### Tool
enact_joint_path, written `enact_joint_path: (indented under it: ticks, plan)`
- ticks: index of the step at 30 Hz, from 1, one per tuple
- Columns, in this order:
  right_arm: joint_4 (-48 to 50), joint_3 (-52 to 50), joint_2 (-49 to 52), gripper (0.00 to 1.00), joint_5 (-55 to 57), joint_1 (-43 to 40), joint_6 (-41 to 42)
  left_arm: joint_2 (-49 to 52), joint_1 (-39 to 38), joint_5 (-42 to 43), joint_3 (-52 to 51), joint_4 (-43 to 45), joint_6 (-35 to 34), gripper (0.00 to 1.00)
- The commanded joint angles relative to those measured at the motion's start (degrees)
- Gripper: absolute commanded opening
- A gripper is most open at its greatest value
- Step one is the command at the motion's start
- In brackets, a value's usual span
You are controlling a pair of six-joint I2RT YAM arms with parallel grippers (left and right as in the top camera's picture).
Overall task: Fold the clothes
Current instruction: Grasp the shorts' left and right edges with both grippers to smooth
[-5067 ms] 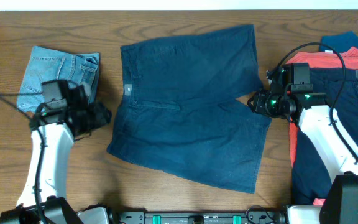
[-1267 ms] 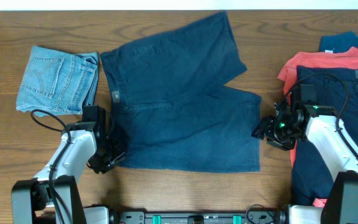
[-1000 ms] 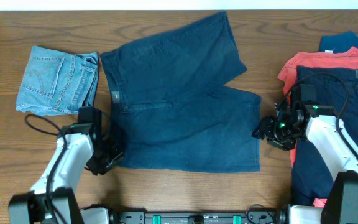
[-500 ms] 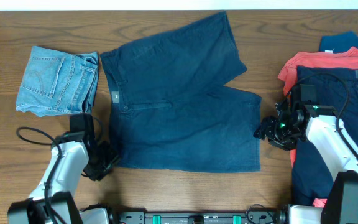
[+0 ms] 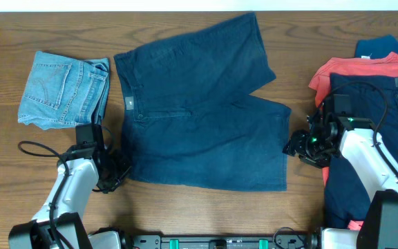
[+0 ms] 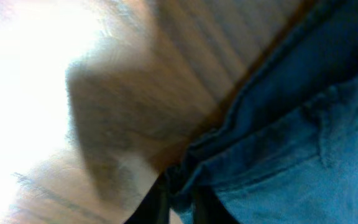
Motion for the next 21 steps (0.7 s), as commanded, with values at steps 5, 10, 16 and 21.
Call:
enact_joint_path:
  ticks: [5, 10, 16, 21]
  plan:
    - [-0.1, -1.7, 0.2, 0.57, 1.5, 0.5, 0.8, 2.8, 0.1, -1.7, -2.6, -1.6, 1.6, 0.06]
    - [0.0, -3.1, 0.2, 0.55, 1.4, 0.5, 0.8, 1.4, 0.1, -1.8, 0.2, -7.5, 2.5, 0.06]
    - [1.2, -6.8, 0.2, 0.50, -2.7, 0.6, 0.9, -2.1, 0.1, -1.7, 2.7, -11.6, 3.5, 0.06]
    - [-0.1, -9.2, 0.2, 0.29, -2.7, 0.6, 4.4, -3.4, 0.1, -1.7, 2.7, -12.1, 3.5, 0.06]
